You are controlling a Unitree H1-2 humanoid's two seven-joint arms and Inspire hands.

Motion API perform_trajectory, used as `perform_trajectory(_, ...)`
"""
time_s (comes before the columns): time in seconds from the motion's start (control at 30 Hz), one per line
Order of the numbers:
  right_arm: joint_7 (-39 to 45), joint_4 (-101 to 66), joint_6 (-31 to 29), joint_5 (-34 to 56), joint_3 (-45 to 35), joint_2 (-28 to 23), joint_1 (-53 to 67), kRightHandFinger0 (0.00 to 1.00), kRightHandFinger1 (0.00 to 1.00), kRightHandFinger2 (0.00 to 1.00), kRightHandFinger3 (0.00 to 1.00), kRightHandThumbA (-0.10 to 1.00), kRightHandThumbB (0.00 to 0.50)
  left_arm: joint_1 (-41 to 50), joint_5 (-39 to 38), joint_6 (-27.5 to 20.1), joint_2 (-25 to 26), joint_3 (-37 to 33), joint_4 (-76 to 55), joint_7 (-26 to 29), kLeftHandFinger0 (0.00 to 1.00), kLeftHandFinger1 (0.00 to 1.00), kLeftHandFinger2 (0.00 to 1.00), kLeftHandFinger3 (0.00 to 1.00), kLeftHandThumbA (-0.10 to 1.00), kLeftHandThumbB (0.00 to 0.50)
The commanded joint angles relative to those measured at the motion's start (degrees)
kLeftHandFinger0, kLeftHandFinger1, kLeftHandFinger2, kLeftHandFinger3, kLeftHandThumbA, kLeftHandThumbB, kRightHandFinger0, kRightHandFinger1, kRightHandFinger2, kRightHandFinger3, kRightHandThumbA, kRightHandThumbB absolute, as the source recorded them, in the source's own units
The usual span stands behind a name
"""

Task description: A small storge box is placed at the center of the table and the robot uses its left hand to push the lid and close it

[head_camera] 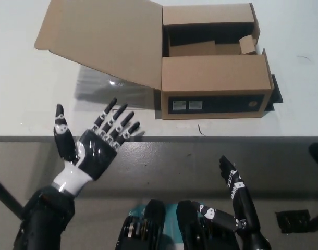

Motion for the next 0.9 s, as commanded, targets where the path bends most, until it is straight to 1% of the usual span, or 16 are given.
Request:
perform_trajectory(0.0,-1.3,-1.4,-2.9,-0.7,0.6,-0.4,-0.5,1.0,1.0,1.0,1.0,1.0,0.31,1.2,0.5,2.5,0.3,-1.1,-4.4,-2.6,1.0,1.0,1.0,1.0,1.0,0.398)
perform_trajectory(0.1,-1.1,-1.3,-2.9,-0.2,0.2,-0.3,-0.8,1.0,1.0,1.0,1.0,1.0,0.31,2.5,0.9,3.1,0.5,-1.9,-5.8,-2.5,1.0,1.0,1.0,1.0,1.0,0.396)
perform_trajectory(0.2,-1.1,-1.0,-2.9,-0.1,0.2,-0.1,-0.7,1.0,1.0,1.0,1.0,1.0,0.311,2.1,-0.3,3.3,0.8,-1.8,-4.7,-1.3,1.0,1.0,1.0,1.0,1.0,0.388)
perform_trajectory(0.23,-1.1,-1.0,-2.9,-0.1,0.3,-0.1,-0.6,1.0,1.0,1.0,1.0,1.0,0.312,1.2,-0.1,3.2,0.8,-1.1,-3.5,-1.3,1.0,1.0,1.0,1.0,1.0,0.4)
perform_trajectory(0.27,-0.9,-1.2,-2.9,0.1,0.4,-0.1,-0.6,1.0,1.0,1.0,1.0,1.0,0.303,0.6,0.4,3.2,0.8,-0.6,-2.7,-1.6,1.0,1.0,1.0,1.0,1.0,0.403)
perform_trajectory(0.43,-1.4,-1.0,-2.9,-0.3,0.5,-0.1,-1.0,1.0,1.0,1.0,1.0,1.0,0.303,-4.1,2.1,0.8,2.1,1.1,3.8,-2.4,1.0,1.0,1.0,1.0,1.0,0.41)
perform_trajectory(0.47,-1.5,-1.1,-2.9,-0.4,0.5,-0.2,-1.0,1.0,1.0,1.0,1.0,1.0,0.302,-4.8,1.9,1.0,2.1,1.5,4.6,-2.4,1.0,1.0,1.0,1.0,1.0,0.411)
perform_trajectory(0.5,-1.3,-1.1,-2.9,-0.2,0.5,-0.1,-1.0,1.0,1.0,1.0,1.0,1.0,0.304,-5.7,1.5,1.2,1.9,2.4,5.5,-1.2,1.0,1.0,1.0,1.0,1.0,0.403)
perform_trajectory(0.57,-1.3,-1.1,-2.9,-0.1,0.4,0.0,-1.0,1.0,1.0,1.0,1.0,1.0,0.307,-7.7,1.6,0.7,1.9,3.7,8.2,-0.5,1.0,1.0,1.0,1.0,1.0,0.4)
perform_trajectory(0.7,-1.4,-1.4,-2.9,-0.4,0.7,-0.1,-0.9,1.0,1.0,1.0,1.0,1.0,0.302,-10.3,2.7,0.1,2.0,5.6,11.9,-0.7,1.0,1.0,1.0,1.0,1.0,0.394)
perform_trajectory(0.87,-1.4,-1.3,-2.9,-0.4,0.6,-0.1,-1.3,1.0,1.0,1.0,1.0,1.0,0.315,-15.5,3.8,-0.8,2.9,8.2,18.2,0.0,1.0,1.0,1.0,1.0,1.0,0.396)
